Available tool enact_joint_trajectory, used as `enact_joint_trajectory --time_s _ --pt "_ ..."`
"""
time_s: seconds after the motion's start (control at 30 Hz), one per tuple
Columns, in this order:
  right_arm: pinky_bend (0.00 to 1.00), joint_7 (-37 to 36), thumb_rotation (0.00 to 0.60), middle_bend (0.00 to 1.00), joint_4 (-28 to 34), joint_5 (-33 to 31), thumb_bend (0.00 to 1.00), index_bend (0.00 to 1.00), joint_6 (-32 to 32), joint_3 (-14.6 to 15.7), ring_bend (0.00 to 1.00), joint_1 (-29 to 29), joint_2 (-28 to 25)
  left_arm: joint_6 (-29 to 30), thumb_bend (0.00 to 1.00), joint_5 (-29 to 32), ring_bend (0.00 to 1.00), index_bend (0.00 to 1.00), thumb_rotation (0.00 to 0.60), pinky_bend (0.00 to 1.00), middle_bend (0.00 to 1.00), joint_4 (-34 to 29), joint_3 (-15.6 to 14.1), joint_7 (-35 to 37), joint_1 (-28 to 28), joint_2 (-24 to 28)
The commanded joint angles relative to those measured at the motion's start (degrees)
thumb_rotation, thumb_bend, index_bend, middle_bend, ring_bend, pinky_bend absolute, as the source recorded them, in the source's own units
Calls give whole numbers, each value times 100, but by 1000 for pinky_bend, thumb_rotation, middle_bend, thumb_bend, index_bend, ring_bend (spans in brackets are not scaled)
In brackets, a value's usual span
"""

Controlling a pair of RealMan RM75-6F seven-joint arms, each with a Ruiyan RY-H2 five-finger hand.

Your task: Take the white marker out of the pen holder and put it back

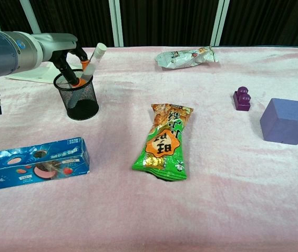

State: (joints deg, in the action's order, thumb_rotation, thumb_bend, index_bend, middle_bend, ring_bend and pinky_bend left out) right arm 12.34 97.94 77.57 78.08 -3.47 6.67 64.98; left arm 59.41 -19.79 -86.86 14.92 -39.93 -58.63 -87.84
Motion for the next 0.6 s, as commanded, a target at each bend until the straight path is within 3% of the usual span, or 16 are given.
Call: enact_joint_trajectory --time_s 0.03,0.47,0.6 --pt "164 1 600 17 -1 1 174 11 -4 3 167 1 -1 12 420 20 0 547 600 0 186 -15 4 -12 -7 0" --pt "164 -18 600 17 -19 9 174 11 -17 8 167 8 -4 118 420 -60 0 552 600 0 189 -90 -29 -49 6 17" --pt "164 -13 600 17 -23 18 174 11 -13 13 167 7 -6 115 462 -74 0 558 600 0 193 -113 -29 -49 11 33"
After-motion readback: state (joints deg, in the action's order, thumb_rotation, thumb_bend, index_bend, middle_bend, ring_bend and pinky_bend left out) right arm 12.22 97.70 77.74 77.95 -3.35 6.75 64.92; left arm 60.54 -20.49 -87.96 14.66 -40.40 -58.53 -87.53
